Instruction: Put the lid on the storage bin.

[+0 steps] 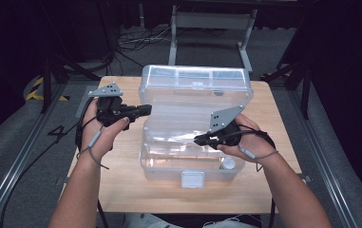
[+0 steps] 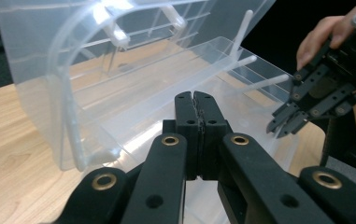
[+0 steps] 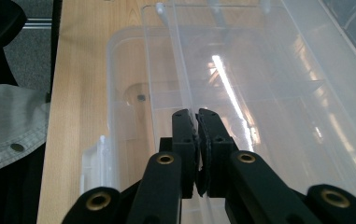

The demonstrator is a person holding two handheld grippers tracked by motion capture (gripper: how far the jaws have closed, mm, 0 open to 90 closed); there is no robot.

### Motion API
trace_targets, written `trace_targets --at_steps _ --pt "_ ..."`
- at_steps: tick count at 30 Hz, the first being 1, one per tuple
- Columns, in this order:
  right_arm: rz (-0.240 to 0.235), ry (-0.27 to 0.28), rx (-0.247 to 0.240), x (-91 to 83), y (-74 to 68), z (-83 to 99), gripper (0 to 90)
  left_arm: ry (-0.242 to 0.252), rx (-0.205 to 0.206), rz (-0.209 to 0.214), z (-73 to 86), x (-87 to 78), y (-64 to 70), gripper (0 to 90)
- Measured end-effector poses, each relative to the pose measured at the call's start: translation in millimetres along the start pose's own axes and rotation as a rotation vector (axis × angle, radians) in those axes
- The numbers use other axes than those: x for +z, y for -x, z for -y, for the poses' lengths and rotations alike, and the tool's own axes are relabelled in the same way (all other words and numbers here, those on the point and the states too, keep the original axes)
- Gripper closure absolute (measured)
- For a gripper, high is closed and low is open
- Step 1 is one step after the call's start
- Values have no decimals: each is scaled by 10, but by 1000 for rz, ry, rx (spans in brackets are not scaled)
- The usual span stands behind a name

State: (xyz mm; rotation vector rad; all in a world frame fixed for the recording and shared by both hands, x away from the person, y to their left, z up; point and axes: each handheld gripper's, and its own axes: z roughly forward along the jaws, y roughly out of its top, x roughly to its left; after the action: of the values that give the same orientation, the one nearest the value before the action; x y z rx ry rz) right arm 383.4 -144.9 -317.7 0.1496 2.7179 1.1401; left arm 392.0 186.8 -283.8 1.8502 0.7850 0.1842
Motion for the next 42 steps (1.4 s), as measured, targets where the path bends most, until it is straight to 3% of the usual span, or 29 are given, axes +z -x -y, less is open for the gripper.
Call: trace_targets --at_steps 16,23,30,36,39,42 --pt "13 -5 -12 19 -80 23 861 10 -27 -82 -18 8 -72 900" --pt "23 19 8 -4 -111 56 849 -2 -15 -86 0 -8 -34 900" --pt "24 127 66 -208 -92 117 876 -18 -7 -84 11 -22 3 900" --pt "61 186 108 -395 -109 241 900 -22 -1 -77 29 -33 25 900" --pt "110 205 167 -598 -62 404 900 -26 1 -70 52 -36 34 900" --pt "125 222 190 -674 -52 451 900 -31 5 -71 58 -35 39 900"
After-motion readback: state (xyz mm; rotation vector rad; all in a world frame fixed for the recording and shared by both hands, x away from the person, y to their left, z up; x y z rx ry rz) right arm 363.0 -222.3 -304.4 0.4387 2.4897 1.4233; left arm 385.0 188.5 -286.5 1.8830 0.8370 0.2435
